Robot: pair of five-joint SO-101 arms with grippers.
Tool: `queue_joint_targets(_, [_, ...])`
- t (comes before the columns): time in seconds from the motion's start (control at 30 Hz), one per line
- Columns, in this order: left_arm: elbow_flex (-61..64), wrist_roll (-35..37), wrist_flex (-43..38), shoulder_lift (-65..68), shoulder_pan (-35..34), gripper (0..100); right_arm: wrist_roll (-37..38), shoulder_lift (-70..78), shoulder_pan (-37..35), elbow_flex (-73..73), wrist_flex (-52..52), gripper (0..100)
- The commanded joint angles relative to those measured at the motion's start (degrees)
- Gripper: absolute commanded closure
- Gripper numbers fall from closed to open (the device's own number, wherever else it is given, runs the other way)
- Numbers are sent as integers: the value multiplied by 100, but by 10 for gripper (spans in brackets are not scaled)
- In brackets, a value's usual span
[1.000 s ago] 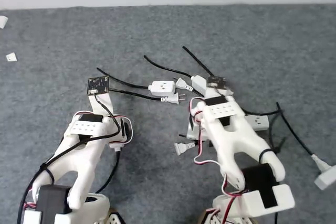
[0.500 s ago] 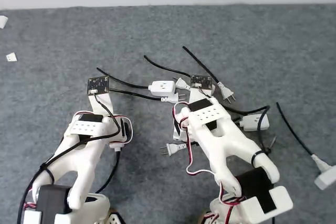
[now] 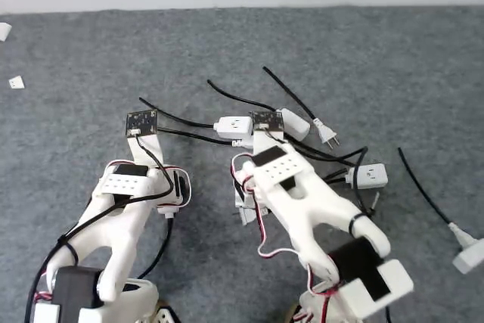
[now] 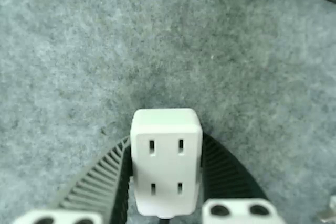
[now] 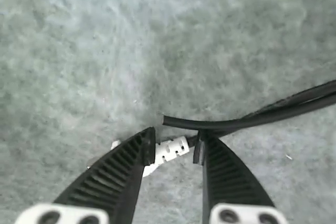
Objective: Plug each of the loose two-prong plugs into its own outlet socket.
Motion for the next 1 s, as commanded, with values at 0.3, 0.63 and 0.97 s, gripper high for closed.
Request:
queue_joint_targets(0.3, [-13,-35,-158,-141,18,987,510,215,154,-677,919,890])
queue_joint_targets(0.63, [-13,-35,-158,-141,18,987,967,-646,321,167,497,837])
queue_joint_targets(0.97, [-13,-44,-88,-141,18,987,1433,57,1068,-18,505,881])
